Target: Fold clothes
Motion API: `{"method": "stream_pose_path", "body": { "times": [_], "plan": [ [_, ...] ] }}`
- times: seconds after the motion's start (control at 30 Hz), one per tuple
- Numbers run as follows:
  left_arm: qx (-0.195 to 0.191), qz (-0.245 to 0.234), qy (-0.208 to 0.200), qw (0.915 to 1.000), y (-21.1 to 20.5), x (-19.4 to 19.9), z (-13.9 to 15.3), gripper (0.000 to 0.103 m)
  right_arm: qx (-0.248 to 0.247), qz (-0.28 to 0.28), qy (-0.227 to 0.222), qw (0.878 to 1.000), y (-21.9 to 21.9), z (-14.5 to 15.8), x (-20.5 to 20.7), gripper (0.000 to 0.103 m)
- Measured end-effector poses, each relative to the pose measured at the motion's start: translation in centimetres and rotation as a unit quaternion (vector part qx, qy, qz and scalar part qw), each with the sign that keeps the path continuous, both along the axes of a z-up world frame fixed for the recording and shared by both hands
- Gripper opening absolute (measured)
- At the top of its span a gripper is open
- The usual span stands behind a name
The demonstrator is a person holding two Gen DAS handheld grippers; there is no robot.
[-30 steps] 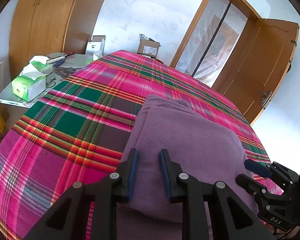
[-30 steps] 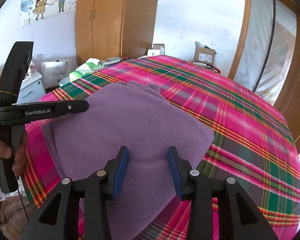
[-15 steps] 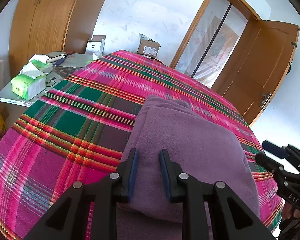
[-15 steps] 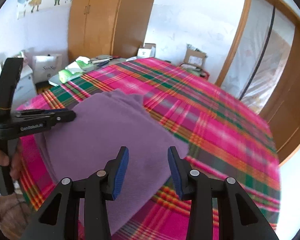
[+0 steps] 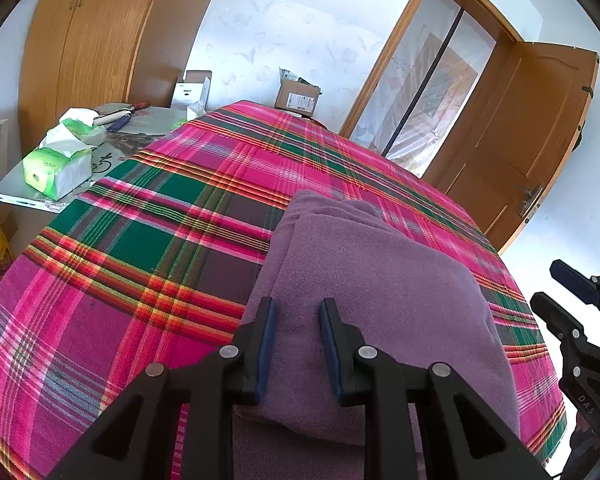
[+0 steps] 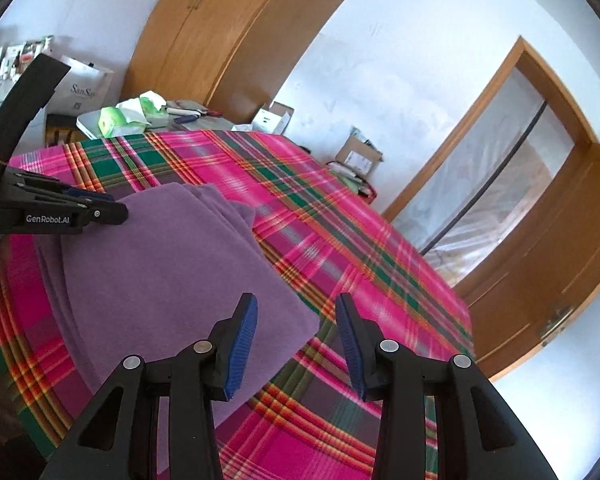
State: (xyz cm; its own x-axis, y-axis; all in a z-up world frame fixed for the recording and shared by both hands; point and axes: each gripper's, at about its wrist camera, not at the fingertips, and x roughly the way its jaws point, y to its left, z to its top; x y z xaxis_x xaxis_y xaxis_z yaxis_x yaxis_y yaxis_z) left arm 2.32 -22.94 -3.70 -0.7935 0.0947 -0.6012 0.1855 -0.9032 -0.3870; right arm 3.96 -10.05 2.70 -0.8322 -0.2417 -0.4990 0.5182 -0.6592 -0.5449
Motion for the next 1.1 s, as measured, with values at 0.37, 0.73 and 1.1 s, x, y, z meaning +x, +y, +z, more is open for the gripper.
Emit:
{"method": "stream_pose_path", "body": {
  "times": [0.37,0.73,1.1],
  "plan": [
    [0.011,-0.001,0.004,0.9999,-0.4,0.0,-0.1,0.024,-0.015,0.013,0.004,1.0,0.0,1.3,0.9,0.042],
    [0.018,-0.003,0.006,0.9998,-0.6,0.1,-0.2,0.024,-0.013,0.016,0.005,1.0,-0.4,1.5,1.5,0.042],
    [-0.027,0.0,0.002,0.9996,0.7,2.1,0.9,0.024,-0.019,0.022,-0.02,0.999,-0.5,0.9,1.1,0.042]
  ]
}}
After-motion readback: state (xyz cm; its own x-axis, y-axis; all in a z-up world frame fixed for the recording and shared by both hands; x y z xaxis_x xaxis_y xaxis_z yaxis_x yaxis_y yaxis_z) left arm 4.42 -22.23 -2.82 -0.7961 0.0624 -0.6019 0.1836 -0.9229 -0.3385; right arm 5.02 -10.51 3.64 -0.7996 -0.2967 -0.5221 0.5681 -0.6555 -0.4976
